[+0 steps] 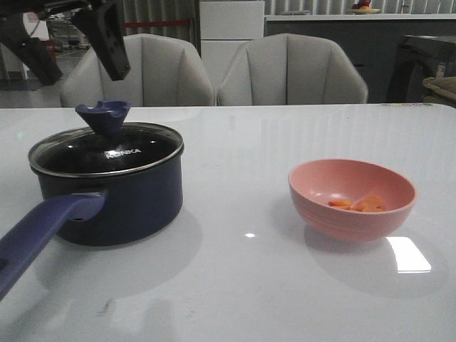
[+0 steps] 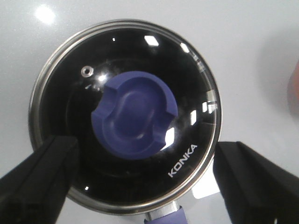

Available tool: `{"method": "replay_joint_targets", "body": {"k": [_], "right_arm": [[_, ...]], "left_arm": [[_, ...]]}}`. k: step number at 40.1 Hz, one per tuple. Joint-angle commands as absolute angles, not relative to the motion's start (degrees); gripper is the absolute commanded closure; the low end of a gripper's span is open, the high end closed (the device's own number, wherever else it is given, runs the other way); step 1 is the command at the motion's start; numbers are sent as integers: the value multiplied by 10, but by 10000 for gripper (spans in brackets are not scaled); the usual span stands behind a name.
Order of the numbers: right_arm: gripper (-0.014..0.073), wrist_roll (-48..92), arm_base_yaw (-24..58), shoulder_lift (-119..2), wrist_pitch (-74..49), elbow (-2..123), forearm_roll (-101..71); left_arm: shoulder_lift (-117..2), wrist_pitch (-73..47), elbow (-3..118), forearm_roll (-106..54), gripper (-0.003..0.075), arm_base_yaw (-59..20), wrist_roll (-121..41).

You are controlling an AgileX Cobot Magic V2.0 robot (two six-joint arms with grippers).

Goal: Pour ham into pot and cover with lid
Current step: 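Lower the left gripper onto the blue knob of the glass lid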

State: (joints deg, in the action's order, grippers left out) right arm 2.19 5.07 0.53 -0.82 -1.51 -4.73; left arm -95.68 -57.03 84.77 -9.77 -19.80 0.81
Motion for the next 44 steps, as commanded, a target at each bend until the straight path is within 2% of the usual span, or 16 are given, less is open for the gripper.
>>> {"method": "replay_joint_targets", "body": {"k": [1, 15, 37, 40, 44], "right_arm": [[456, 24, 51, 17, 39, -21, -42], [456, 24, 51, 17, 39, -21, -42], [456, 24, 51, 17, 39, -21, -42], [456, 24, 51, 17, 39, -21, -42], [456, 24, 51, 17, 39, -21, -42]], "left_arm": [[-973, -583, 902, -103, 99, -203, 11], [-1057, -617, 974, -89, 99, -203, 11], [-1101, -658, 983, -87, 101, -203, 13], [-1105, -671, 983, -87, 118, -203, 13], [-1110, -686, 983, -87, 179, -203, 13]]}}
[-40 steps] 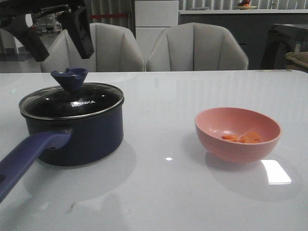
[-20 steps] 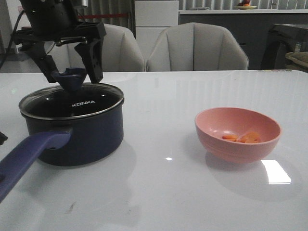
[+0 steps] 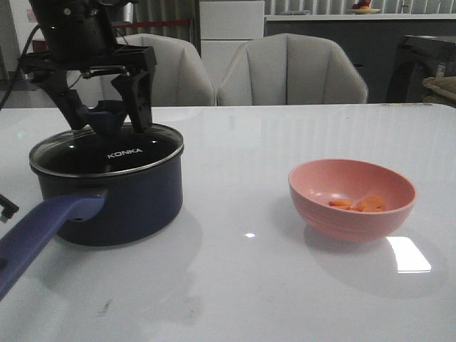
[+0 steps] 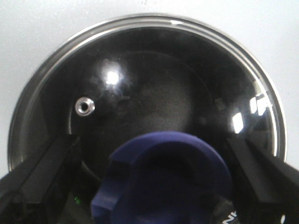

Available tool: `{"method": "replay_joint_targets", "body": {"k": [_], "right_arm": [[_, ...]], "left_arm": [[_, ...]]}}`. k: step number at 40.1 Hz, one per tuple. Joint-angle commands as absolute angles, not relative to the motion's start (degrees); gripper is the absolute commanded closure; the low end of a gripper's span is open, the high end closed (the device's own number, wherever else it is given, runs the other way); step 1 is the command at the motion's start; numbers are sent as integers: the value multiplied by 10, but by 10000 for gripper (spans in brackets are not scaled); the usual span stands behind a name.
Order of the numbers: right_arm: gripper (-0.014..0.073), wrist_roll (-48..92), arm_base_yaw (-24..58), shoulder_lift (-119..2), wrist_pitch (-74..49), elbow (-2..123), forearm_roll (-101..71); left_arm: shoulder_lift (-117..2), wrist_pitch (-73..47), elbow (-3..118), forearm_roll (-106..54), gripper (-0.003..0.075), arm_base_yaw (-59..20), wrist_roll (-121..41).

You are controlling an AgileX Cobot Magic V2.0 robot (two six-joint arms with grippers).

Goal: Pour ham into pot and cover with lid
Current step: 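Lower the left gripper onto the blue knob of the glass lid, then grasp the lid knob with the left gripper and lift the lid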

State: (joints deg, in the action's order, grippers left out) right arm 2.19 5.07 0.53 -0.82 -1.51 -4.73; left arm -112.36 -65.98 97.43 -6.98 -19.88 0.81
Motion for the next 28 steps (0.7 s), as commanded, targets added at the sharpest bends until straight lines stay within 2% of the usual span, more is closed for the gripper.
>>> {"method": "replay_joint_targets", "body": {"k": [1, 8, 12, 20, 28], "right_arm": [[456, 24, 51, 17, 39, -21, -42], [456, 24, 51, 17, 39, -21, -42], [456, 24, 51, 17, 39, -21, -42], [456, 24, 51, 17, 39, -21, -42], [456, 24, 51, 17, 39, -21, -42]], "left_arm": [[-1112, -687, 983, -87, 197, -203, 13], [-1112, -687, 983, -87, 353, -203, 13], [-1112, -687, 983, -87, 409, -203, 13], [-1112, -688, 983, -87, 483, -203, 13], [-1112, -691, 998, -87, 503, -203, 13]]}}
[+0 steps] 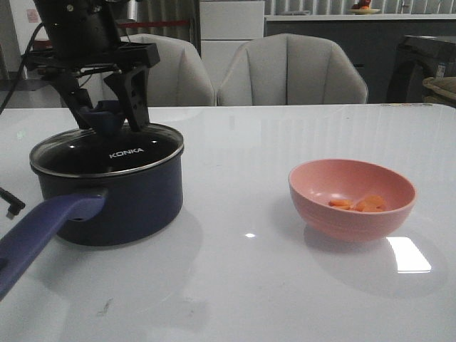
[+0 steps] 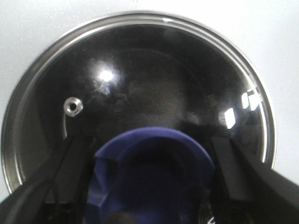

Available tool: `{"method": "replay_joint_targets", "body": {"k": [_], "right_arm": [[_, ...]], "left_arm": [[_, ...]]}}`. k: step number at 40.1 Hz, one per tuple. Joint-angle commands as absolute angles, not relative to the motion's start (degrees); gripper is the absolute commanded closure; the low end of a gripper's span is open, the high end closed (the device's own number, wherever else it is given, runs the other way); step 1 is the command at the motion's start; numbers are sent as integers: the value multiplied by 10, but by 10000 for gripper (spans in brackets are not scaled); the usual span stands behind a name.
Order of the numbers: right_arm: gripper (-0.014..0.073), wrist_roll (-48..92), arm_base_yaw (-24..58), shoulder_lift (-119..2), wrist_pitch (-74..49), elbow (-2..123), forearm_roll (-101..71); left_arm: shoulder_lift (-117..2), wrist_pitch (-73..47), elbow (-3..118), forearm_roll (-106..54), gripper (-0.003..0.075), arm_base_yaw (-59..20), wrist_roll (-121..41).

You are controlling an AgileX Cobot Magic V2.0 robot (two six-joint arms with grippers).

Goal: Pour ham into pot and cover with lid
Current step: 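Grasp the lid knob with the left gripper and lift the lid, then move the lid beside the pot and set it on the table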

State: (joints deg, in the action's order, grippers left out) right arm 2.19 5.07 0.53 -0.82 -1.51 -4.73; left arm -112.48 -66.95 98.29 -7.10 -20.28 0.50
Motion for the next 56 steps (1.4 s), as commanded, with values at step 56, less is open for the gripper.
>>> {"method": "replay_joint_targets", "body": {"k": [56], "right_arm": [[456, 24, 51, 17, 39, -21, -42]], "left_arm": [[-911, -594, 834, -52, 503, 41, 10]]}}
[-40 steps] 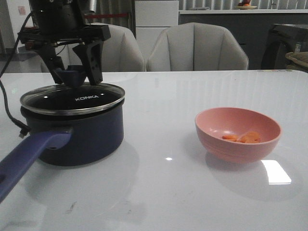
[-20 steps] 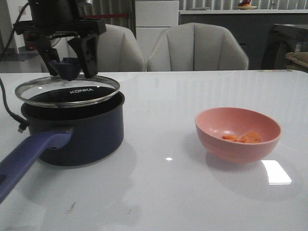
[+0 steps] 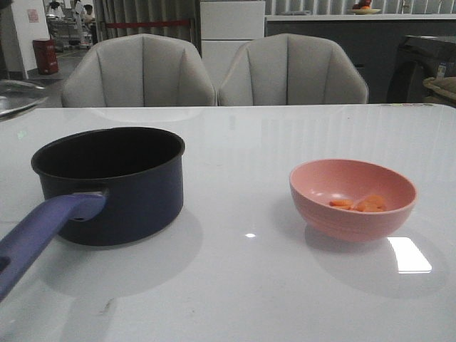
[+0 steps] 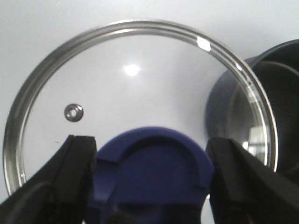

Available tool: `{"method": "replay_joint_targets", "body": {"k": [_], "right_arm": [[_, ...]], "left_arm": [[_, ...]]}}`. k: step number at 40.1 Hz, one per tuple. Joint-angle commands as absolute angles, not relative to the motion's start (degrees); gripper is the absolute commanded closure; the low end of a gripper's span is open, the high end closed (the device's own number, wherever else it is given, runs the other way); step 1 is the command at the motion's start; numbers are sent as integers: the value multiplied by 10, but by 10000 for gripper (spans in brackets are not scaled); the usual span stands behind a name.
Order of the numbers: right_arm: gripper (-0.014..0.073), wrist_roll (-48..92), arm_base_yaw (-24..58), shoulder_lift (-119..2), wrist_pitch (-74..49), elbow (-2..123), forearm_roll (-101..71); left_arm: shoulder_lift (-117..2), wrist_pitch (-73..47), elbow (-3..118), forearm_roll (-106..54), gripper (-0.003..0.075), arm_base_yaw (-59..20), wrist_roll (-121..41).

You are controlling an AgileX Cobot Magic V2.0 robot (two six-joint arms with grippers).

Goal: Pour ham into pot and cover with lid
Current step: 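Move the lid beside the pot and set it on the table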

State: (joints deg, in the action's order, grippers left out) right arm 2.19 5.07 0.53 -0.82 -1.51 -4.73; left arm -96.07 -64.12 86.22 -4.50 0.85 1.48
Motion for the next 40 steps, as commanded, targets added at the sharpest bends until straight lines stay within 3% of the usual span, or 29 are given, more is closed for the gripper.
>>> {"method": "replay_joint_targets", "body": {"k": [1, 7, 17, 34, 37, 40], "right_arm": [[456, 24, 51, 17, 39, -21, -42], [456, 24, 51, 17, 39, -21, -42], [456, 24, 51, 17, 39, -21, -42], [456, 24, 51, 17, 39, -21, -42], [456, 24, 51, 17, 39, -21, -42], [456, 24, 51, 17, 39, -21, -42]], "left_arm": [[-907, -586, 821, -52, 503, 49, 9], [-896, -534, 736, -53, 503, 90, 6], [-901, -410, 618, -95, 503, 93, -12], [-989, -386, 608, -124, 494, 88, -49], [-993, -386, 608, -130, 447, 83, -61], [-993, -386, 608, -130, 335, 75, -65]]}}
